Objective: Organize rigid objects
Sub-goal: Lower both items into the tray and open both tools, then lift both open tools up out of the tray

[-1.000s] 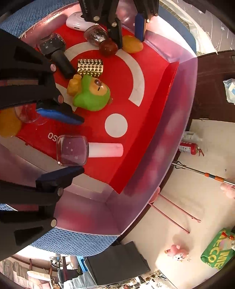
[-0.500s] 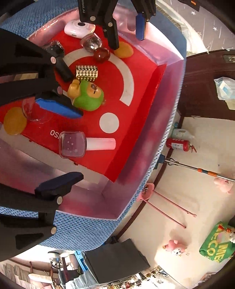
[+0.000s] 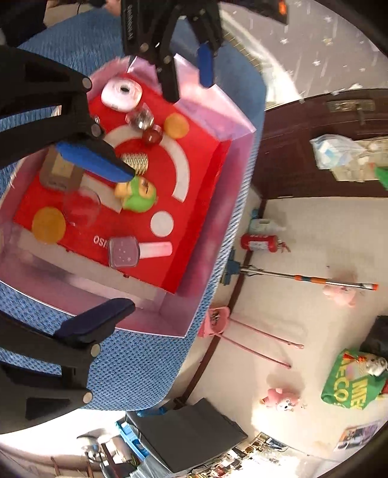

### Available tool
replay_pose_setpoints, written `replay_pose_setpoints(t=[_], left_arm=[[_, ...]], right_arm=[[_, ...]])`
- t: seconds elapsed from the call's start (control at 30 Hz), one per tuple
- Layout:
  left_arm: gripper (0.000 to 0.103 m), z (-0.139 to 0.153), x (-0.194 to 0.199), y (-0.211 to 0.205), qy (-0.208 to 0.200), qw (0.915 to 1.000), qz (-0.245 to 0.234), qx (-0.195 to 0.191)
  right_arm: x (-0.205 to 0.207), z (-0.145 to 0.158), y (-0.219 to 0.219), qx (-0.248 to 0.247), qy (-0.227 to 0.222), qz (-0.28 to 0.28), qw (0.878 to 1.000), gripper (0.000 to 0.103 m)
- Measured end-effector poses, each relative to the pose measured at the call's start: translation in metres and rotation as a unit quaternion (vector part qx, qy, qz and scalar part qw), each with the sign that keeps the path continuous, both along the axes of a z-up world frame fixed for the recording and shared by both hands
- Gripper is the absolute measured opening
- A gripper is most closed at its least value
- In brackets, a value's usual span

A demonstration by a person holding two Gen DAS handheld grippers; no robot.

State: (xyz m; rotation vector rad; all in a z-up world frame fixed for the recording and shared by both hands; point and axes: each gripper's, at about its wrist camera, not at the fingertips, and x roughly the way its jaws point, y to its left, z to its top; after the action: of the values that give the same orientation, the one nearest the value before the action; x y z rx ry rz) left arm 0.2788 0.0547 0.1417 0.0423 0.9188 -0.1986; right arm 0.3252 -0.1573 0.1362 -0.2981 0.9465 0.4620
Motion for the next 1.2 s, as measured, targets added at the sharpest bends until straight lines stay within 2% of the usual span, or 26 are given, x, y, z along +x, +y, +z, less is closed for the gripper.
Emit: replay_pose_setpoints(t=[0.1,0.23,0.3,0.33,0.43,0.53,0.67,0.93,1.1,1.2], left_arm=[[0.074,0.009,-0.013,0.000,-0.023,0.9994,0.004,-0.025],[0.074,0.020,-0.036,0.000,-0.061,0.9968,0.014,-0.050],[0.081,0.023,-0.048,-0.001,-0.086,0.9944,0.022,-0.058],[0.091,0.025,-0.054,-0.001,-0.097,0.9929,0.026,-0.063],[0.094,0.027,-0.074,-0.004,-0.146,0.9854,0.046,-0.074],[0.094,0.028,-0.090,-0.013,-0.184,0.9804,0.042,-0.056],[0.094,0.024,-0.102,-0.027,-0.223,0.9735,0.051,-0.011],[0.095,-0.004,-0.102,-0.033,-0.247,0.9657,0.079,0.001],[0.095,-0.024,-0.093,-0.034,-0.234,0.9687,0.083,0.011],[0.095,-0.033,-0.088,-0.031,-0.227,0.9700,0.087,0.010]], right_arm=[[-0.016,0.015,-0.008,0.032,-0.020,-0.007,0.999,0.084],[-0.044,0.036,-0.018,0.063,-0.064,-0.017,0.996,0.100],[-0.058,0.044,-0.021,0.073,-0.088,-0.024,0.993,0.103],[-0.064,0.047,-0.023,0.078,-0.096,-0.028,0.992,0.103],[-0.083,0.048,-0.031,0.104,-0.121,-0.044,0.986,0.103],[-0.103,0.041,-0.034,0.116,-0.147,-0.061,0.980,0.103],[-0.125,0.027,-0.035,0.120,-0.180,-0.077,0.973,0.103],[-0.135,-0.004,-0.037,0.125,-0.211,-0.107,0.964,0.103],[-0.127,-0.024,-0.036,0.132,-0.209,-0.120,0.961,0.103],[-0.118,-0.037,-0.035,0.118,-0.210,-0.131,0.962,0.103]])
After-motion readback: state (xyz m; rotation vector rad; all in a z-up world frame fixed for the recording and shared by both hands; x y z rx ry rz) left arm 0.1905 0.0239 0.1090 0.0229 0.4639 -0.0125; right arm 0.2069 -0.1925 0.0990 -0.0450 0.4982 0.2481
